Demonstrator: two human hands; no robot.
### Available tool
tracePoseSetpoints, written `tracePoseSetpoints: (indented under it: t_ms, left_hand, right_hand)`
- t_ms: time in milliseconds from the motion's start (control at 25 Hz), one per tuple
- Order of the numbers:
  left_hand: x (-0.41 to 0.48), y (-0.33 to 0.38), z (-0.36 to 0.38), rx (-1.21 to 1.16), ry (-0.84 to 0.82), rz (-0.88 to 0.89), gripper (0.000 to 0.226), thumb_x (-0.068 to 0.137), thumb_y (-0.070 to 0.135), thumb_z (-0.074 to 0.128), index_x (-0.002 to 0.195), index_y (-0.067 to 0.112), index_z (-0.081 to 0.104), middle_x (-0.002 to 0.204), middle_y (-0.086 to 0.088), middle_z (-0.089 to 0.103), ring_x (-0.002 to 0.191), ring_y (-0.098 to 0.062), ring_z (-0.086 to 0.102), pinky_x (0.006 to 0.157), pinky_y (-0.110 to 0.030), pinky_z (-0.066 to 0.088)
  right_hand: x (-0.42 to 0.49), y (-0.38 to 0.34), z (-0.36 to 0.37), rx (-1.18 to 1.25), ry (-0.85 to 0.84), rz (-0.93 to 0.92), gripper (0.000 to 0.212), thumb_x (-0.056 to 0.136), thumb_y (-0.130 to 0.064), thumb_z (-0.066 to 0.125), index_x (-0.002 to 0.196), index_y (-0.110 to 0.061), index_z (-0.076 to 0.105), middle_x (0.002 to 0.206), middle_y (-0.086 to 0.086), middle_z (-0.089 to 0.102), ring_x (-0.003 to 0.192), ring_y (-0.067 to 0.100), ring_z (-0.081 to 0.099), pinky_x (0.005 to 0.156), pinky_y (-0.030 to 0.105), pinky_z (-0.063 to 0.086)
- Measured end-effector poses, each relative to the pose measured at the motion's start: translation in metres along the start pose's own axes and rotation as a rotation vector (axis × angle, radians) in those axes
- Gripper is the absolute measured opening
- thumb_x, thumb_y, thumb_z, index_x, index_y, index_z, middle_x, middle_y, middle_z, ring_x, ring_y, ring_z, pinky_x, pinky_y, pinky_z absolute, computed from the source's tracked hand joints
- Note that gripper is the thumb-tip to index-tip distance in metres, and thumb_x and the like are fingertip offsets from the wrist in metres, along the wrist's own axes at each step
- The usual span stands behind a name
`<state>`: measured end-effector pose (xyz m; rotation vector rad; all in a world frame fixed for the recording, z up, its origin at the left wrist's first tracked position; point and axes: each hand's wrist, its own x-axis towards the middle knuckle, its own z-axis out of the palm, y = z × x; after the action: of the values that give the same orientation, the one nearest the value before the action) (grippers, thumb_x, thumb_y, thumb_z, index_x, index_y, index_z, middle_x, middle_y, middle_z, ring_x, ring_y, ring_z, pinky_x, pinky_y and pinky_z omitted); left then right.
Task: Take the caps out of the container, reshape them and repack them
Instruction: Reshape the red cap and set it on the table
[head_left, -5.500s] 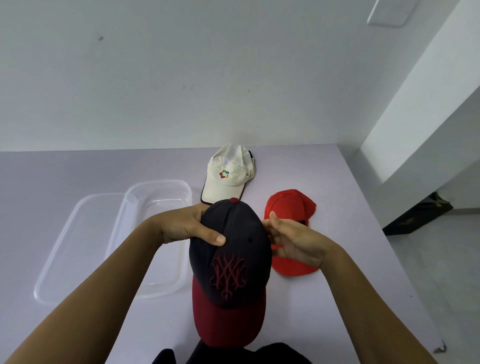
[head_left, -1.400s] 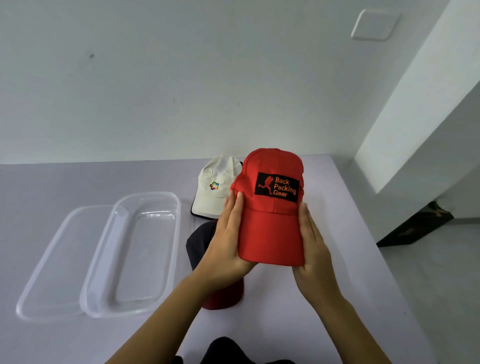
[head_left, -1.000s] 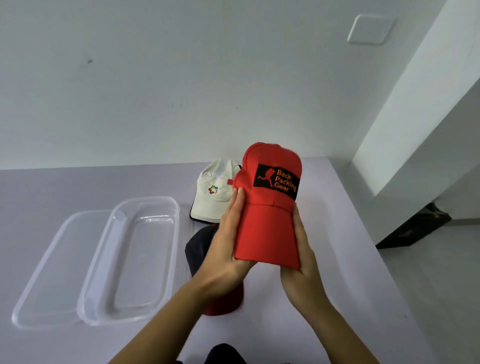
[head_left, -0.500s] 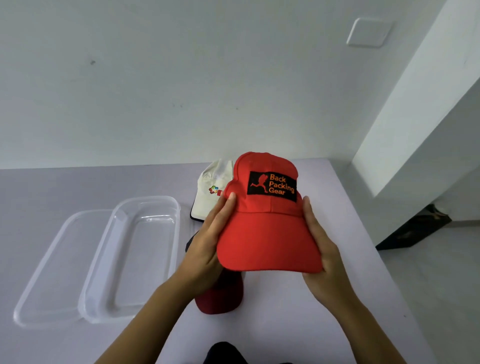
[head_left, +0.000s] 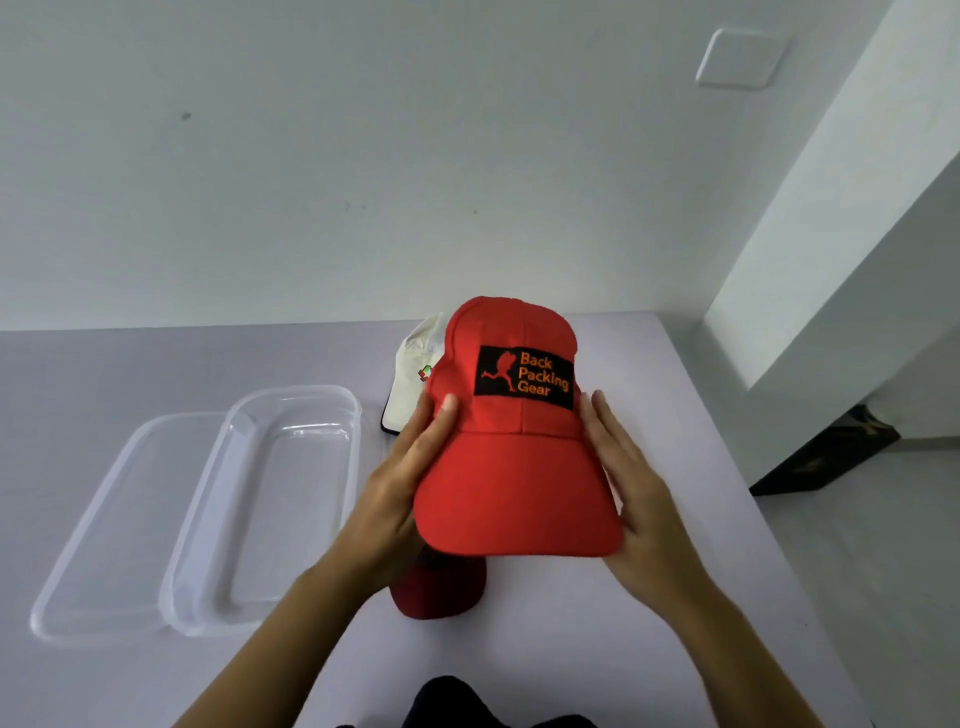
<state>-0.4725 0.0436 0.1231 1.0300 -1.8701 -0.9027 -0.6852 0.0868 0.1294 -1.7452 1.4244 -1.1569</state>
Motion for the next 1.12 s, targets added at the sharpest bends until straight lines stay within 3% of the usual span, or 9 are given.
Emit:
tracePoseSetpoints:
  t_ms: [160, 280, 400, 520, 640, 760, 920, 1000, 1120]
  left_hand:
    - [-0.007, -0.016, 0.007, 0.257, 0.034, 0.099, 0.055, 0.091, 0.047, 0.045, 0.138, 0.061, 0.019, 0.157, 0.004, 0.008, 0.141, 0.010, 0.012, 0.110, -0.005, 0.017]
    - [-0.011, -0.013, 0.015, 0.298, 0.016, 0.105, 0.066, 0.086, 0.031, 0.052, 0.142, 0.051, 0.022, 0.159, -0.002, 0.016, 0.139, 0.009, 0.020, 0.107, -0.005, 0.022]
    - [-0.015, -0.002, 0.023, 0.108, -0.097, 0.030, 0.080, 0.077, 0.023, 0.049, 0.145, 0.049, 0.015, 0.161, 0.008, 0.007, 0.145, -0.002, 0.015, 0.111, -0.012, 0.023]
    - [-0.021, 0.012, 0.039, -0.185, -0.033, -0.009, 0.074, 0.078, 0.023, 0.043, 0.144, 0.048, 0.021, 0.160, 0.015, 0.008, 0.147, -0.008, 0.011, 0.112, -0.015, 0.023]
    - [-0.025, 0.024, 0.052, -0.430, 0.027, -0.072, 0.066, 0.082, 0.032, 0.044, 0.142, 0.050, 0.024, 0.158, 0.009, 0.021, 0.145, -0.014, 0.024, 0.112, -0.024, 0.032]
    - [-0.028, 0.017, 0.043, -0.331, 0.009, -0.044, 0.071, 0.080, 0.029, 0.048, 0.141, 0.054, 0.021, 0.159, 0.015, 0.013, 0.145, -0.008, 0.021, 0.112, -0.022, 0.030]
    - [-0.023, -0.011, 0.015, 0.072, -0.228, 0.047, 0.106, 0.070, 0.003, 0.065, 0.145, 0.049, 0.006, 0.158, 0.020, -0.010, 0.146, -0.002, 0.007, 0.111, -0.012, 0.024]
    - [-0.015, -0.016, 0.004, 0.070, -0.275, 0.047, 0.105, 0.066, -0.007, 0.054, 0.147, 0.044, 0.010, 0.156, 0.026, 0.002, 0.144, 0.003, 0.010, 0.113, -0.012, 0.020]
    - [0.004, -0.015, -0.011, -0.277, -0.009, -0.262, 0.067, 0.074, 0.013, 0.052, 0.132, 0.042, 0.038, 0.138, 0.024, 0.046, 0.128, 0.007, 0.041, 0.109, -0.021, 0.033]
  right_hand:
    - [-0.006, 0.014, -0.001, -0.188, -0.094, -0.059, 0.094, 0.080, -0.020, 0.061, 0.145, -0.043, -0.003, 0.158, -0.005, 0.015, 0.141, 0.004, 0.024, 0.110, 0.019, 0.033]
    - [-0.013, 0.017, 0.005, -0.163, -0.093, -0.087, 0.084, 0.084, -0.023, 0.055, 0.141, -0.055, 0.002, 0.157, -0.022, 0.003, 0.141, -0.006, 0.016, 0.107, 0.016, 0.035]
    - [-0.015, 0.019, 0.012, -0.122, -0.006, -0.130, 0.073, 0.087, -0.023, 0.054, 0.143, -0.049, 0.015, 0.159, -0.014, 0.008, 0.141, -0.004, 0.018, 0.104, 0.014, 0.036]
    - [-0.020, 0.007, 0.041, 0.271, 0.121, -0.117, 0.061, 0.087, -0.026, 0.055, 0.140, -0.044, 0.032, 0.153, 0.000, 0.032, 0.138, 0.014, 0.035, 0.104, 0.026, 0.040]
    - [-0.025, -0.007, 0.063, 0.498, 0.230, -0.061, 0.055, 0.079, -0.032, 0.065, 0.126, -0.053, 0.046, 0.131, -0.013, 0.056, 0.115, 0.006, 0.056, 0.091, 0.019, 0.049]
    - [-0.019, -0.003, 0.046, 0.332, 0.159, -0.108, 0.058, 0.087, -0.030, 0.059, 0.135, -0.051, 0.035, 0.150, -0.004, 0.038, 0.134, 0.014, 0.041, 0.101, 0.021, 0.043]
    - [-0.015, 0.024, 0.010, -0.074, -0.088, -0.153, 0.070, 0.090, -0.016, 0.054, 0.143, -0.047, 0.020, 0.159, -0.008, 0.009, 0.143, 0.001, 0.017, 0.105, 0.010, 0.031]
    - [-0.016, 0.031, 0.001, -0.198, -0.104, -0.195, 0.069, 0.092, -0.021, 0.053, 0.144, -0.048, 0.017, 0.159, -0.010, 0.002, 0.145, 0.008, 0.012, 0.112, 0.018, 0.027]
    - [-0.022, 0.032, 0.000, -0.325, -0.112, -0.249, 0.057, 0.095, -0.036, 0.043, 0.143, -0.051, 0.015, 0.159, -0.013, -0.002, 0.147, 0.015, 0.008, 0.117, 0.028, 0.019]
